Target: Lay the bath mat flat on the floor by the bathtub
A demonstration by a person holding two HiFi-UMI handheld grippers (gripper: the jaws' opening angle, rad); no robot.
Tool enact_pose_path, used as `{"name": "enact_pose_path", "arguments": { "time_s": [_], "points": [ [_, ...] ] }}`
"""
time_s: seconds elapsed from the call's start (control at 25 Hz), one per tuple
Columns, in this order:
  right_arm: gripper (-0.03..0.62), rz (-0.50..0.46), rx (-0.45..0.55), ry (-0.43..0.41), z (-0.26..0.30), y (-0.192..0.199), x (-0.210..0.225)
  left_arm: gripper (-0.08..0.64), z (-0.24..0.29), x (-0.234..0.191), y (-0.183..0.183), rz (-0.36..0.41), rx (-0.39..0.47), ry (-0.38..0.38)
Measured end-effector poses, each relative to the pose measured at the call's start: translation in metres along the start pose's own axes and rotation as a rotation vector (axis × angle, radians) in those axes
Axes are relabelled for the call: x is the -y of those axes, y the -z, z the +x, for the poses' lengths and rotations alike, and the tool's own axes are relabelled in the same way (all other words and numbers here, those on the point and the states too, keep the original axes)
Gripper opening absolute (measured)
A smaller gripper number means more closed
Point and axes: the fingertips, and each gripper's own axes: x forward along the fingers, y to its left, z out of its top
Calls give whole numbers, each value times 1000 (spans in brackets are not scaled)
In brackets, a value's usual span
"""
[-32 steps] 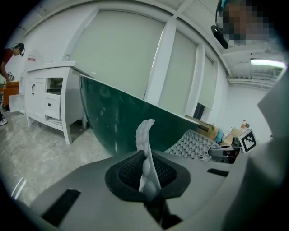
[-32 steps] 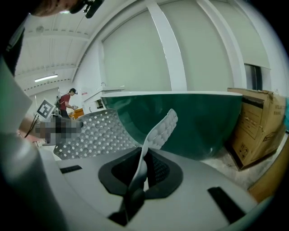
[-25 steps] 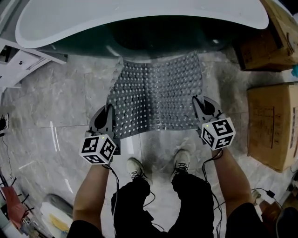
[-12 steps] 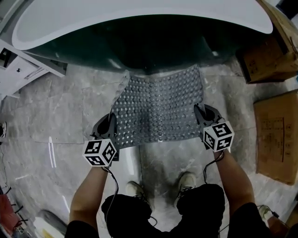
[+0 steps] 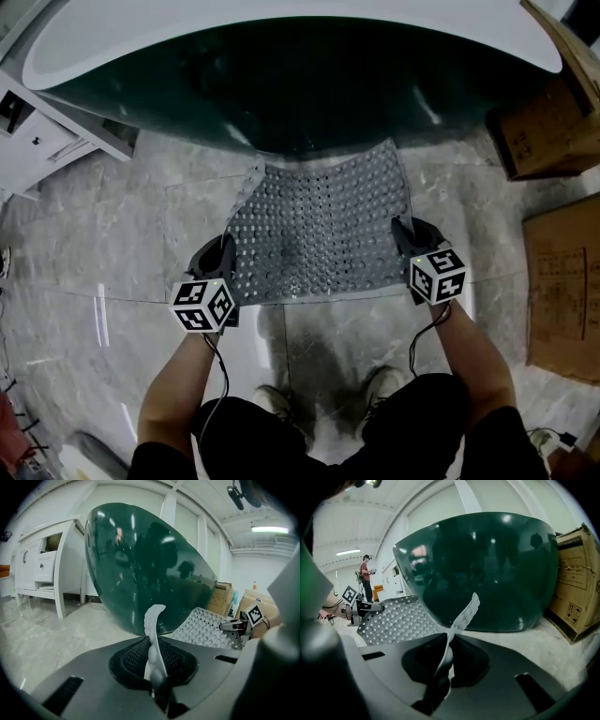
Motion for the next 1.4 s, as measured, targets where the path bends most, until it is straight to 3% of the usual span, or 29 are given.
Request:
{"name": "enact_pose_path", "arguments": {
  "time_s": [0.28,0.52,0.96,1.04,1.12,1.4],
  "points": [
    [31,27,-25,27,6,22,14,31,10,-12,13,12,-13,-8],
    [31,106,-59,66,8,46,33,31,20,-21,31,-13,-54,-67],
    [32,128,-127,116,18,77,51,47,35,-24,56,80,-148,-115],
    [38,132,-134,130,19,80,55,61,35,-24,58,102,-152,-123],
    [106,147,-141,150,20,84,61,63,36,-24,58,135,-149,-129],
    [95,167,-122,164,19,84,66,63,40,-19,58,152,-143,-122]
  ]
}}
